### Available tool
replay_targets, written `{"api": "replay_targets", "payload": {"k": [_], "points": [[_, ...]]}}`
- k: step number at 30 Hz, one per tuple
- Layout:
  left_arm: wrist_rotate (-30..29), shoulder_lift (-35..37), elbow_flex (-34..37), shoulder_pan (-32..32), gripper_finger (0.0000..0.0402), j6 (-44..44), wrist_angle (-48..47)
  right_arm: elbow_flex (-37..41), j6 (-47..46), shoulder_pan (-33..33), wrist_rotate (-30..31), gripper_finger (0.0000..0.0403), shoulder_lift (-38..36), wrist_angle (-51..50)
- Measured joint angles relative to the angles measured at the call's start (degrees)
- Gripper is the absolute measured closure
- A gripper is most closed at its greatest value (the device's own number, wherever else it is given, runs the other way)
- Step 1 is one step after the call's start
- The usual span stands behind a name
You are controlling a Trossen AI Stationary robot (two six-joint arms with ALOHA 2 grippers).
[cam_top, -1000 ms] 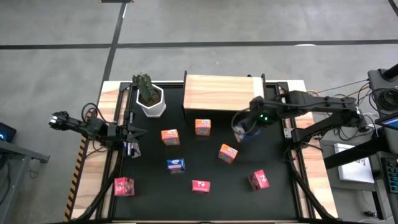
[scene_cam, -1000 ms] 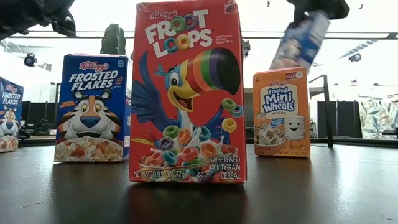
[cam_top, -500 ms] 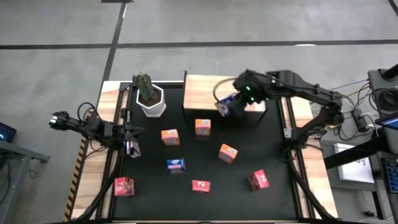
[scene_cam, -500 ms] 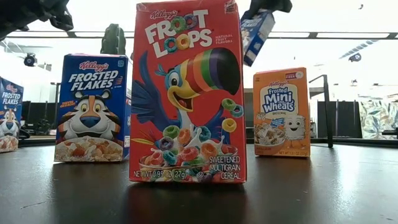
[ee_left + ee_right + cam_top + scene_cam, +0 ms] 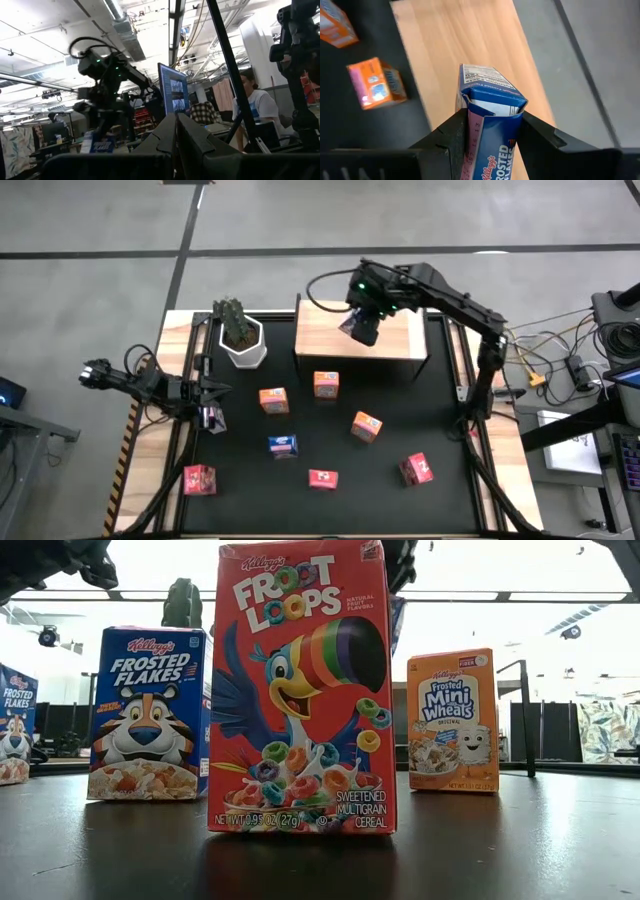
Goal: Stack cereal on shelf
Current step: Put the right blue cereal box on the shelf
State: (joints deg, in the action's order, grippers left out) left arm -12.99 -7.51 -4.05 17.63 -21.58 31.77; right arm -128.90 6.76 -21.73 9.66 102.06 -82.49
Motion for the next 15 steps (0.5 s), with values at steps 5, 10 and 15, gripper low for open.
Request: {"api": "replay_targets", "payload": {"k": [5,10,15], "points": [[0.00,-0.01,0.00,0.02,0.0402,0.00,-0.04,-2.68,4.05,-1.38,-0.73,0.0259,3.79,0.04],[0.01,-0.02,0.00,0.02,0.0402,-0.26,-0.04,-3.69,4.94,-2.25,-0.88,0.0249,5.17,0.15],[0.02,0.00,0.00,0.02,0.0402,-0.26,-0.04,-3.50,5.26,-2.85,-0.84,0.0215,5.40,0.74]]}}
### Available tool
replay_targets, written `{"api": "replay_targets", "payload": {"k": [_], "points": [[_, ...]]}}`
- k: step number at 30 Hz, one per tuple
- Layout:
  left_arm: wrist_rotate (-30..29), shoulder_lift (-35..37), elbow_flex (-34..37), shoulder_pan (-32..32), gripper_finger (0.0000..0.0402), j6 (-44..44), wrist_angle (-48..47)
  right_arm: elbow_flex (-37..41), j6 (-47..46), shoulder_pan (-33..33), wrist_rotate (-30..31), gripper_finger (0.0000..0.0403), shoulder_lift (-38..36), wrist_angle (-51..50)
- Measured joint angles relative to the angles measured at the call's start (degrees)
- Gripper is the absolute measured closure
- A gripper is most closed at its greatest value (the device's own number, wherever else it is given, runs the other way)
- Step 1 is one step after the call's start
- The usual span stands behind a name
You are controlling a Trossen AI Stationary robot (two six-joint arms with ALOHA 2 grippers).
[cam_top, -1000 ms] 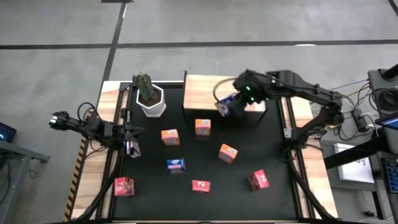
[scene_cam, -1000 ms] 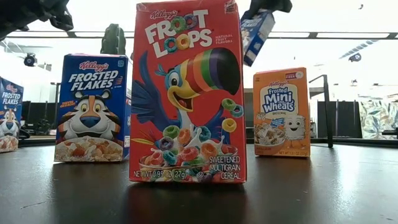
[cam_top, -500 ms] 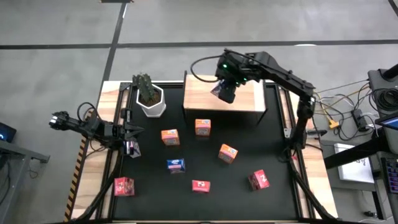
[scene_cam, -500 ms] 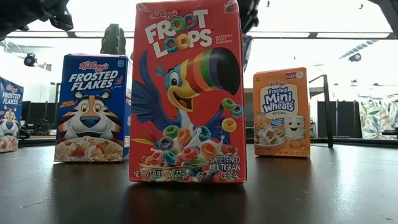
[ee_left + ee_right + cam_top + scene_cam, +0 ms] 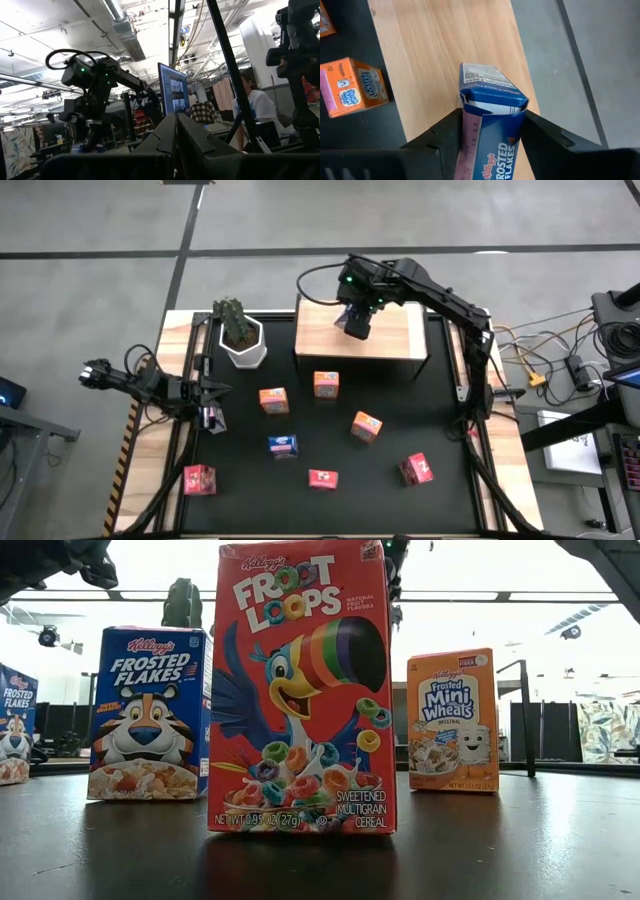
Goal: Stack cereal on shelf
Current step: Put the right blue cereal box on the shelf
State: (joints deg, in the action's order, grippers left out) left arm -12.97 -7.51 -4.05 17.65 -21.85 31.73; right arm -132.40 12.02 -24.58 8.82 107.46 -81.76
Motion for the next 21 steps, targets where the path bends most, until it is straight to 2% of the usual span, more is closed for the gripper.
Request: {"api": "replay_targets", "payload": {"k": [5,10,21], "points": [[0.00,-0.02,0.00,-0.01,0.0402,0.00,-0.01,0.10,0.66,-0.37,0.01,0.0185,0.48,1.43],[0.00,-0.02,0.00,0.00,0.0402,0.00,0.00,0.13,0.86,-0.61,0.15,0.0173,0.48,2.21],[0.00,-0.75,0.02,0.00,0.0402,0.27,1.96,-2.56,-2.87,-0.59,0.20,0.0181,-2.66,2.82]]}}
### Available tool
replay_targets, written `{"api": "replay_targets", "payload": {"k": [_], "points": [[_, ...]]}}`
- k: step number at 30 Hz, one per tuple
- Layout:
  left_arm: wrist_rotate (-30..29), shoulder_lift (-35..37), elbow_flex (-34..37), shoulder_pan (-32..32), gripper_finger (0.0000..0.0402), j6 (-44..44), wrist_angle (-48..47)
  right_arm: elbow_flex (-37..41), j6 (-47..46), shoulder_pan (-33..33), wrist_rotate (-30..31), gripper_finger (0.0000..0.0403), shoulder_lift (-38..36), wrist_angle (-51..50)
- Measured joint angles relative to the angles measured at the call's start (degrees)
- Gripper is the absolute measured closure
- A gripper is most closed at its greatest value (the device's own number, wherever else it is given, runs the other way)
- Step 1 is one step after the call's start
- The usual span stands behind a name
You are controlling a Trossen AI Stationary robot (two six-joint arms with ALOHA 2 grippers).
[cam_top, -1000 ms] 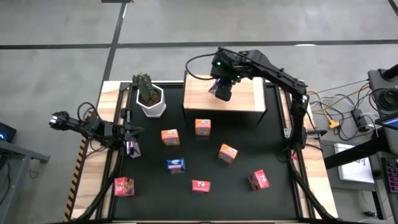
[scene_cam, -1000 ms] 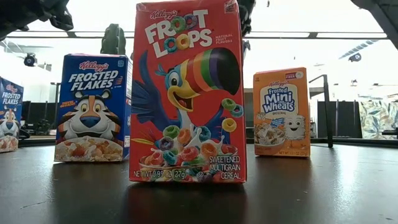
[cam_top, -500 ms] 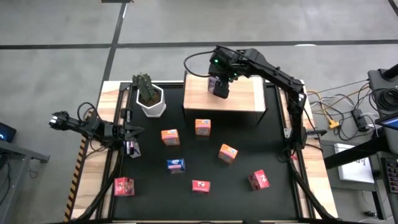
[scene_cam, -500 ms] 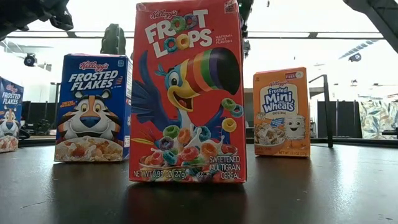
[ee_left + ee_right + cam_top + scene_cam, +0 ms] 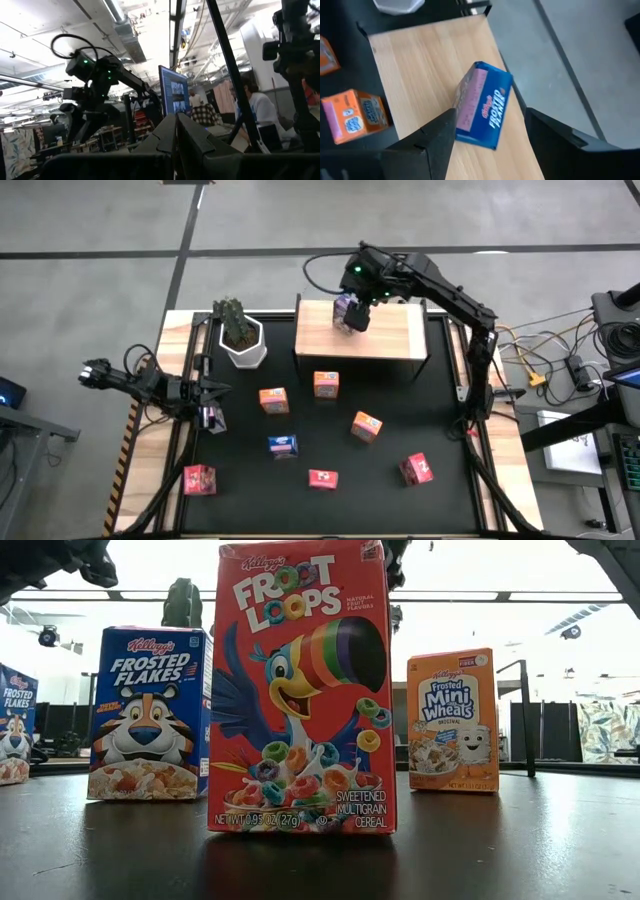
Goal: Stack cereal on shelf
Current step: Put the right blue cereal box on the shelf
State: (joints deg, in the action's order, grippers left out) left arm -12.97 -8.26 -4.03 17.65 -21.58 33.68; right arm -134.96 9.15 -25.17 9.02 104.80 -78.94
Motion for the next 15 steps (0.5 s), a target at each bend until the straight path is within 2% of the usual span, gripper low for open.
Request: {"api": "replay_targets", "payload": {"k": [4,9,12,15], "points": [[0.61,-2.52,0.00,-0.02,0.0402,1.31,3.27,0.00,-1.74,0.16,-0.12,0.0191,-2.65,-0.02],[5.02,-8.61,0.00,0.04,0.0402,1.53,11.13,0.45,-1.81,1.49,-0.88,0.0214,-6.04,0.09],[4.62,-12.09,0.00,-0.02,0.0402,1.53,17.15,1.89,-2.21,2.64,-2.91,0.0234,-7.50,0.82],[1.74,-14.51,0.00,-0.02,0.0402,2.47,20.92,5.98,-2.63,4.32,-3.45,0.0256,-9.50,3.33]]}}
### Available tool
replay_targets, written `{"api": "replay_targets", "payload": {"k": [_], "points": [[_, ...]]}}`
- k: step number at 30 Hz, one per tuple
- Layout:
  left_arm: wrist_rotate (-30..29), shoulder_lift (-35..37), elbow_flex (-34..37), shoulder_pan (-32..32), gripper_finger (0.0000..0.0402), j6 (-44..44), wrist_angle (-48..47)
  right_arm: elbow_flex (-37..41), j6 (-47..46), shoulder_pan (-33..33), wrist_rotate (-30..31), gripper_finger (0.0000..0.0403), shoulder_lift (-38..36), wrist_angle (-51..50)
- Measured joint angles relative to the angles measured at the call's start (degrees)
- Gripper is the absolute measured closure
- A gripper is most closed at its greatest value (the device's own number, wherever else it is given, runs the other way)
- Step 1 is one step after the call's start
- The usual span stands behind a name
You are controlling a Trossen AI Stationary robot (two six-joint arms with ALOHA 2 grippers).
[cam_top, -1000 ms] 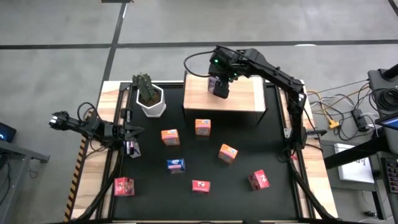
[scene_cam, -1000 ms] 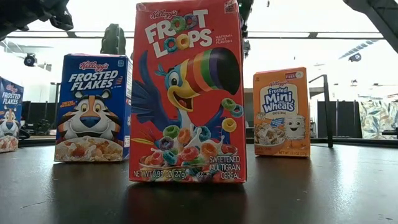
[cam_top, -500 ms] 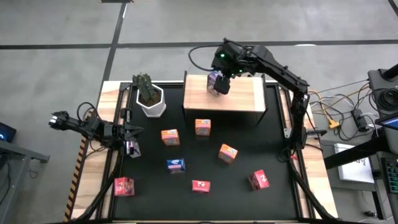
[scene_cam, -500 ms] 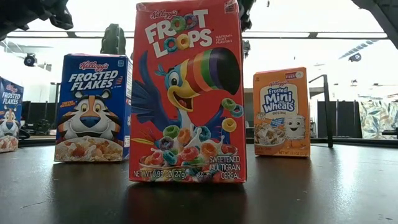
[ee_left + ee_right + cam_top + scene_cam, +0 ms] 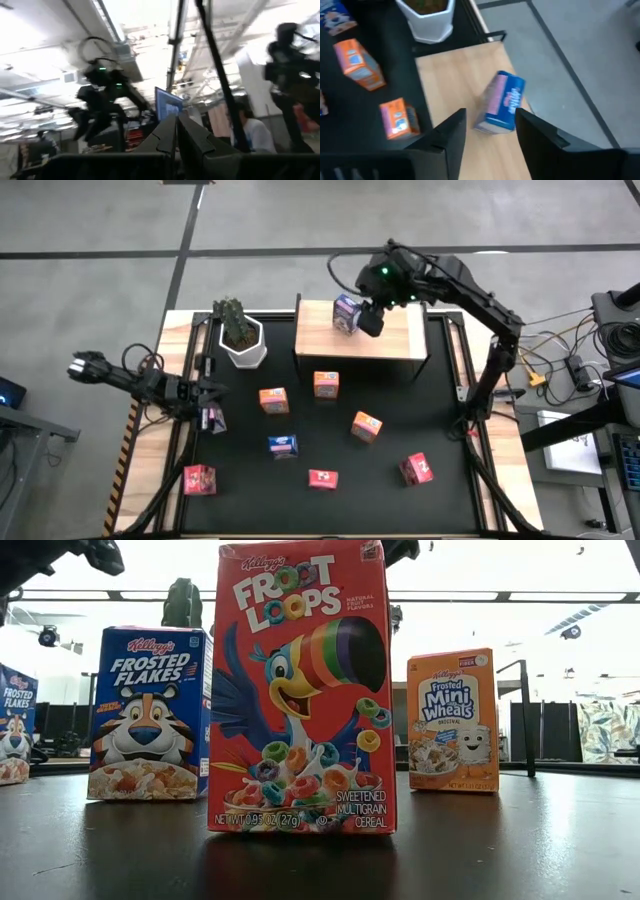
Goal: Stack cereal on shelf
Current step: Put the right blue cereal box on the shelf
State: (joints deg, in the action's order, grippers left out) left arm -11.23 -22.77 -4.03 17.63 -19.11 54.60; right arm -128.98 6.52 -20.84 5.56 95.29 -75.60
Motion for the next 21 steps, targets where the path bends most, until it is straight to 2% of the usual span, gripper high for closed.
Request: {"api": "replay_targets", "payload": {"k": [6,14,21], "points": [[-1.24,-3.12,-2.13,0.00,0.0402,2.25,-1.97,16.51,-2.55,3.56,0.46,0.0302,-8.09,7.70],[-1.27,-6.03,-7.68,0.02,0.0402,4.40,-11.55,45.00,-3.58,4.77,1.07,0.0356,-23.48,30.95],[-1.40,-7.36,-11.00,0.02,0.0402,6.15,-13.38,60.92,-3.52,3.23,1.09,0.0390,-28.80,44.60]]}}
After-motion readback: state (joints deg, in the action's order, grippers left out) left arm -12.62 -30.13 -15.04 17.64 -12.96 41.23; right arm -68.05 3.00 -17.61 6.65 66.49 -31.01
